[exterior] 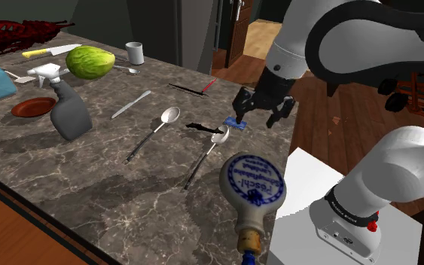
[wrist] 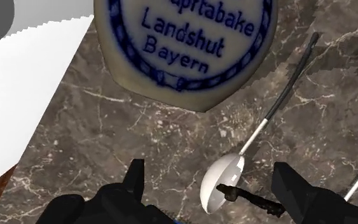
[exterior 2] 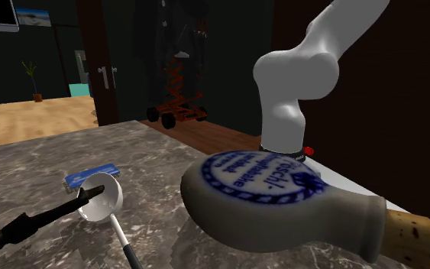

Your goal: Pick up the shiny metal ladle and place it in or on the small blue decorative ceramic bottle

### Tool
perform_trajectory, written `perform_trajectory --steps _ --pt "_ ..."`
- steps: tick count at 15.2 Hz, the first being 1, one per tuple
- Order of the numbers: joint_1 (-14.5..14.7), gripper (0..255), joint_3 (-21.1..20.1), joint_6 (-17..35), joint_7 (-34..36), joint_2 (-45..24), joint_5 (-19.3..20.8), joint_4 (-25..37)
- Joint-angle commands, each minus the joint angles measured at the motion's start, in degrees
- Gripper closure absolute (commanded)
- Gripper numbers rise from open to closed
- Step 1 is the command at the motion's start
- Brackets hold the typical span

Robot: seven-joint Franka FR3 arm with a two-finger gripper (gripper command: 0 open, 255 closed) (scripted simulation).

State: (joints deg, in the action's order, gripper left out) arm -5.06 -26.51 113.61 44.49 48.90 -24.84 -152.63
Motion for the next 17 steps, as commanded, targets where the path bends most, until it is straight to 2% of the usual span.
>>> perform_trajectory --steps 1,4,6,8,11,17 --pt "-1.4 0 -5.2 4.2 7.3 -3.2 -2.3 0.3" --pt "-4.8 0 -12.9 9.6 17.4 -8.3 -4.3 1.7" --pt "-8.0 0 -18.3 13.2 24.4 -12.3 -4.7 3.3" --pt "-12.3 0 -24.1 16.8 31.7 -16.6 -4.0 5.3" --pt "-20.2 0 -33.3 21.3 42.5 -22.9 -1.2 8.5" --pt "-24.5 0 -38.7 27.5 44.2 -27.7 0.9 7.2"
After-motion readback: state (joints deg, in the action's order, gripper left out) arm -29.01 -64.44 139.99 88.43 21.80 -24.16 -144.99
